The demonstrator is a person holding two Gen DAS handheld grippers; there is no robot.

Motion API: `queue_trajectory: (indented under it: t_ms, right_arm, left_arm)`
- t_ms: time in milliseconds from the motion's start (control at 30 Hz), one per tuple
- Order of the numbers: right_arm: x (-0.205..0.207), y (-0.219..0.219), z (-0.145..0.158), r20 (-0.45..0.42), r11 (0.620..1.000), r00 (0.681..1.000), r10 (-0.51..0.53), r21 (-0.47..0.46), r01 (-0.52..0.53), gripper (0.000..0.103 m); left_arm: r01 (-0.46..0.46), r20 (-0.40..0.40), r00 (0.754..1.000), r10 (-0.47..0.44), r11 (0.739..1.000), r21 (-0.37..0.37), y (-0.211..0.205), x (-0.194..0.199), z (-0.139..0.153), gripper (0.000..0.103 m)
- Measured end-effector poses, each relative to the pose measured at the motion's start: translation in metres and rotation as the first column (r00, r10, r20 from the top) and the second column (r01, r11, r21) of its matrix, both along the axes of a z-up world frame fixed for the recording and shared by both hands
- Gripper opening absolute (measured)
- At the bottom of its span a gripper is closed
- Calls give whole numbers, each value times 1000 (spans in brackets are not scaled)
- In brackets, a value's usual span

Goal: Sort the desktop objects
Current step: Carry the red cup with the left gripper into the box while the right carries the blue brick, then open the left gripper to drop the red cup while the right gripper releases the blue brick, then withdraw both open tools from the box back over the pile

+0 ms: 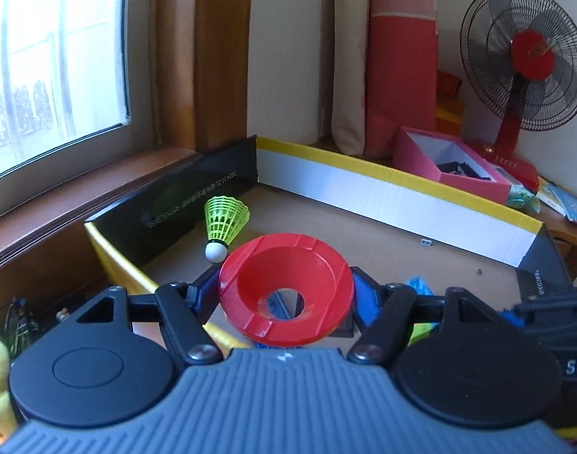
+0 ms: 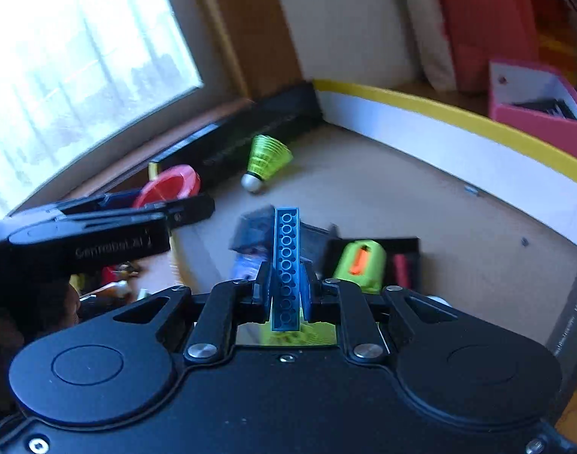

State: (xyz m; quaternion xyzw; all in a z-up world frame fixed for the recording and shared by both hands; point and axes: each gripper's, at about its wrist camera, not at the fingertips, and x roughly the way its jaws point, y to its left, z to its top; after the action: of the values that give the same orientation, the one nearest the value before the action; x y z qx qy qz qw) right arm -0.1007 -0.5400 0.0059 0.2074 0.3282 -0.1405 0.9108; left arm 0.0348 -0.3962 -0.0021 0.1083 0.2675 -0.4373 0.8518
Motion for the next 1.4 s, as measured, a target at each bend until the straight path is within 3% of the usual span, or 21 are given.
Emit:
queue_trajectory:
  t_ms: [233, 333, 433, 733, 900, 1400]
  right_arm:
    - [-5, -11, -11, -18, 995, 996, -87, 40, 88, 23]
    - [-6, -7, -11, -21, 992, 993, -118, 40, 119, 38]
    - [-9, 1, -9, -14, 989, 989, -145, 27, 145, 42]
    - [-20, 24, -3, -13, 983, 983, -181, 8, 181, 62]
    - [-24, 43, 3, -9, 987, 987, -163, -17, 163, 80]
    - [-30, 95, 20, 12, 990, 994, -112, -82, 112, 86]
  left_arm:
    - [41, 4, 999, -41, 998, 41, -8, 1, 0, 87]
    - [49, 5, 999, -49, 998, 40, -3, 0, 2, 96]
    - [47, 13, 999, -48, 998, 45, 2, -2, 4, 103]
    - [-6, 6, 1000, 5, 997, 72, 28, -15, 11, 103]
    - [-60, 1, 998, 61, 994, 88, 50, -20, 17, 103]
    - [-177, -29, 983, 180, 981, 82, 111, -27, 24, 103]
